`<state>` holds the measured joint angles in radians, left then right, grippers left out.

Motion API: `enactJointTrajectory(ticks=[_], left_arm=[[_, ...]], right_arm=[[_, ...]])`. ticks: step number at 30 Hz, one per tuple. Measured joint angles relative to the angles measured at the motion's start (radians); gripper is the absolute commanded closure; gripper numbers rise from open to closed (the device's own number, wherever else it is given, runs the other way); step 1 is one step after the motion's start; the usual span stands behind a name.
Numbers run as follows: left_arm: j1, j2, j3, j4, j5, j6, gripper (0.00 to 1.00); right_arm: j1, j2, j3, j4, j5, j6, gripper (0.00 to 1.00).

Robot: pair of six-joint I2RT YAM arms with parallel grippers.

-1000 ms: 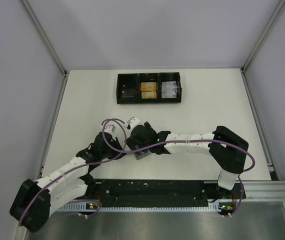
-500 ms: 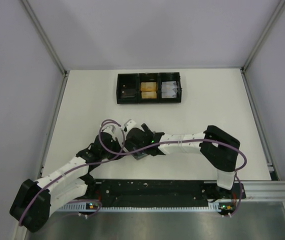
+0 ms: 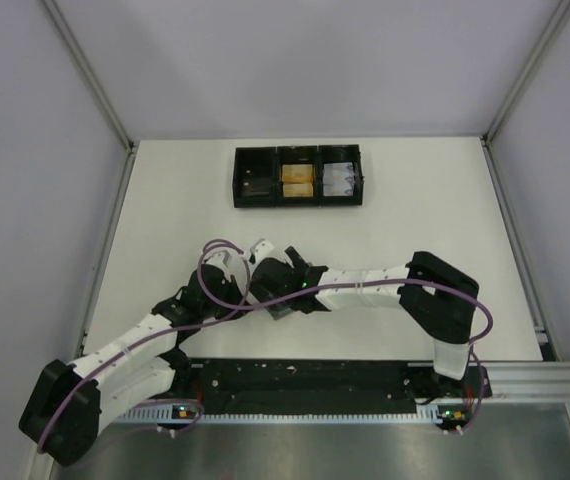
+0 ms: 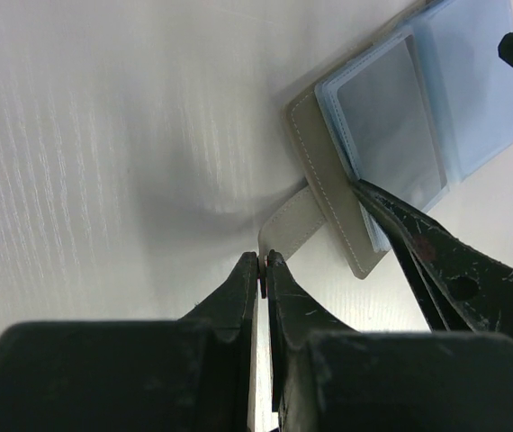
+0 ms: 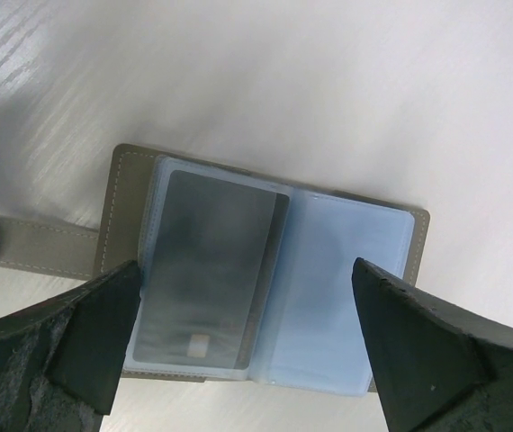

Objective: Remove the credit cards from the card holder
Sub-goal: Remove the credit card from the card holder.

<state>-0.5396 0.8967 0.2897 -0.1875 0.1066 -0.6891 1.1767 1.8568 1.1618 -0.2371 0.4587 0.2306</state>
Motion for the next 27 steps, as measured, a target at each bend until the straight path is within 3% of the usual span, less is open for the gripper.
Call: enactJointTrajectory(ticks=[13,27], left_arm=[[-0.001,-0.005,0.0,-0.002,-0.019,0.011,1.0],[-0.001,-0.005,0.0,-0.01,-0.022,0.012,1.0]], right_arm=[[-0.003,-0.112,-0.001,-0.063,0.093,-0.003,0.03],[-0.089,-0.165,-0.074,-0.07,0.047,0.009,0.04]])
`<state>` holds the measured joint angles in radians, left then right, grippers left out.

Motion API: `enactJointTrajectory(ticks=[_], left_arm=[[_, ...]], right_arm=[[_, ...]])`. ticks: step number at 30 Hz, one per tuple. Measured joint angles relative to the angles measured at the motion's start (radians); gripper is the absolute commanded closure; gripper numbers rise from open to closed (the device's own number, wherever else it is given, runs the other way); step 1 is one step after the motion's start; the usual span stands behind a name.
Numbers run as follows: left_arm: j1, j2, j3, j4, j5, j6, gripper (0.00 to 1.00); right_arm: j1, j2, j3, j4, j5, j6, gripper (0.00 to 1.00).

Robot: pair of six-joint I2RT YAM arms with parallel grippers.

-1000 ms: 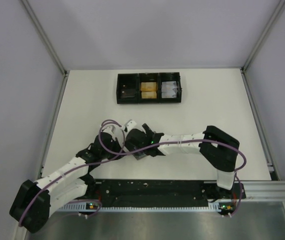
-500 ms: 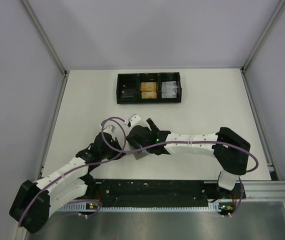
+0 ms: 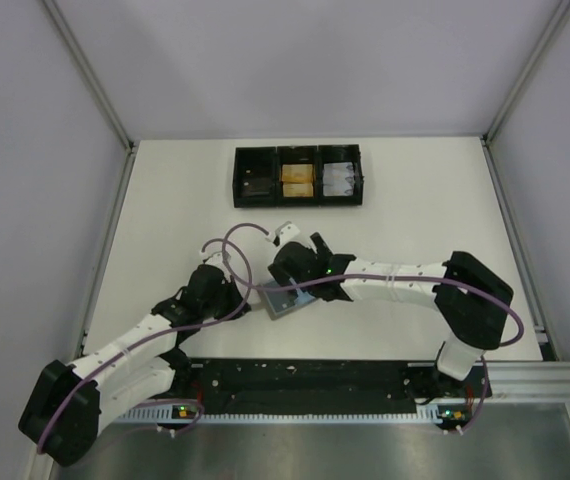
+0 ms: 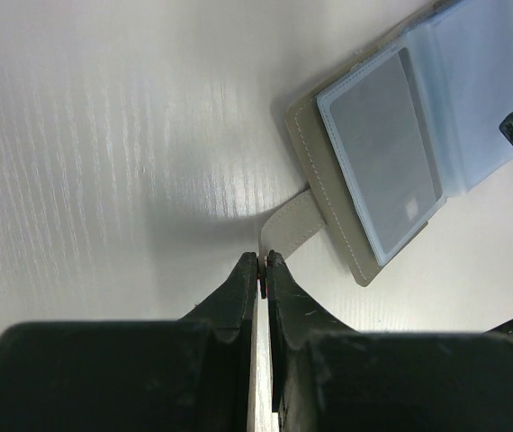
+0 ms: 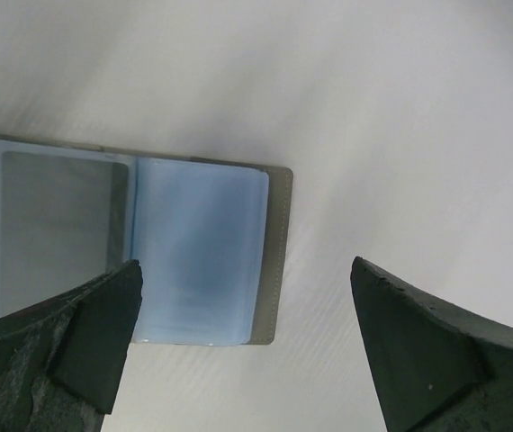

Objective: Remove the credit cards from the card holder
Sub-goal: Remove the credit card from the card holder.

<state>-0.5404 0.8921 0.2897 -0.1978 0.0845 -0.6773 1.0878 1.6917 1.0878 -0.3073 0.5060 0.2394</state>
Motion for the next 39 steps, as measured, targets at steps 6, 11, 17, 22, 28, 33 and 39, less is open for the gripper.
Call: enactJointTrajectory(ticks=[6,11,17,22,28,33,39], left_arm=[[0.0,-0.013,0.0,-0.008,0.0,0.0,1.0],[0.0,-0.013,0.0,-0.008,0.0,0.0,1.0],[0.0,-0.013,0.0,-0.009,0.0,0.0,1.0],[0.0,-0.013,0.0,-0.014,-0.001,-0.002,1.0],[0.0,-0.013,0.0,-0.024,-0.004,-0.002,1.0],[0.0,-0.015,0.0,-0.024,-0.003,-0.002,1.0],[0.0,-0.028,0.0,-0.021,-0.003,-0.001,1.0]], right_arm=[[-0.01,-0.001,-0.026,0.025,-0.081,0.006,0.02],[0.024,0.013,-0.015,0.062,-0.131,0.006,0.02],[0.069,0.118,0.066,0.084,-0.135,0.003,0.02],[0.082,0.171,0.092,0.082,-0.124,0.003,0.02],[0.084,0.187,0.1,0.078,-0.083,-0.001,0.02],[0.089,0.187,0.1,0.07,-0.037,-0.005,0.02],[0.091,0.167,0.1,0.049,0.014,-0.012,0.02]])
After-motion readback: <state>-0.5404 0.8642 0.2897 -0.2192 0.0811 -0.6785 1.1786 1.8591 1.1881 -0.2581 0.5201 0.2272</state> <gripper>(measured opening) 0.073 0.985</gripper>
